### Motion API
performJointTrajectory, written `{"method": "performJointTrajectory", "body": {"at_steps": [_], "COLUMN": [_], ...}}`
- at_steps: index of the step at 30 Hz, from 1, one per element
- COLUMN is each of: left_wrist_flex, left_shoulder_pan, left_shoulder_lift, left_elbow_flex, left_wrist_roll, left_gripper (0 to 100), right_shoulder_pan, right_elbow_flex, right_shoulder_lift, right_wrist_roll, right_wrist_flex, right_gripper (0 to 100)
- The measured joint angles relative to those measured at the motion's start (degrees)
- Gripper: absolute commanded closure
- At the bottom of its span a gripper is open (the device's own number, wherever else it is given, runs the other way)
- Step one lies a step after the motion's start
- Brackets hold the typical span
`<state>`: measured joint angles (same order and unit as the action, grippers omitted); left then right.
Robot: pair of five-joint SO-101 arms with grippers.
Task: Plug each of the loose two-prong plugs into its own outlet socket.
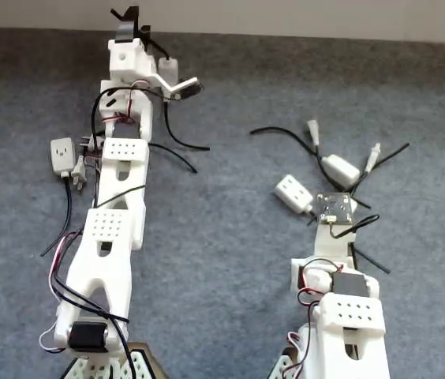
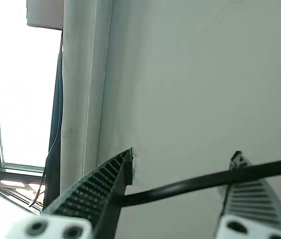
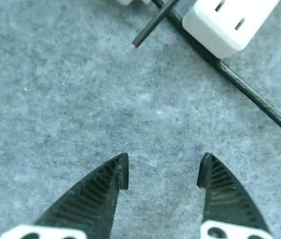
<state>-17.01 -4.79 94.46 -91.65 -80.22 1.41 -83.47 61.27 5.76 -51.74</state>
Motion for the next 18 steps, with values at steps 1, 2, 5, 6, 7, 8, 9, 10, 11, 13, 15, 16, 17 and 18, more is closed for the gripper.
{"method": "performJointTrajectory", "body": {"at_steps": [1,2,5,6,7,8,9,10,11,13,15,16,17,18], "left_wrist_flex": [0.0,0.0,-1.2,-1.7,-2.1,-2.6,-3.1,-3.3,-3.3,-3.3,-2.8,-2.6,-2.6,-2.6], "left_shoulder_pan": [0.0,-0.1,-0.1,-0.1,-0.1,-0.1,-0.1,-0.1,0.0,0.4,1.0,1.2,1.4,1.5], "left_shoulder_lift": [0.0,0.0,-0.3,-0.8,-1.3,-2.3,-3.3,-4.5,-5.9,-9.2,-12.3,-13.7,-15.0,-16.2], "left_elbow_flex": [0.0,0.0,-0.1,-0.1,-0.1,-0.1,-0.2,-0.4,-0.4,-0.4,-0.4,-0.3,0.4,1.3], "left_wrist_roll": [0.0,0.0,0.0,0.0,0.0,0.0,0.0,0.0,0.0,0.0,0.0,0.0,0.0,0.0], "left_gripper": [68,68,68,68,68,68,68,68,68,68,68,68,68,67], "right_shoulder_pan": [0.0,0.0,0.0,0.0,0.0,0.0,0.0,0.0,0.0,0.0,0.0,0.0,0.0,0.0], "right_elbow_flex": [0.0,0.0,0.0,0.0,0.0,0.0,0.0,0.0,0.0,0.0,0.0,0.0,0.0,0.0], "right_shoulder_lift": [0.0,0.0,0.0,0.0,0.0,0.0,0.0,0.0,0.0,0.0,0.0,0.0,0.0,0.0], "right_wrist_roll": [0.3,0.4,0.6,0.6,0.6,0.6,0.6,0.6,0.6,0.6,0.6,0.6,0.6,0.6], "right_wrist_flex": [0.0,0.0,0.0,0.0,0.0,0.0,0.0,0.0,0.0,0.0,0.0,0.0,0.0,0.0], "right_gripper": [77.1,77.1,77.1,77.1,77.1,77.1,77.1,77.1,77.1,77.1,77.1,77.1,77.1,77.1]}}
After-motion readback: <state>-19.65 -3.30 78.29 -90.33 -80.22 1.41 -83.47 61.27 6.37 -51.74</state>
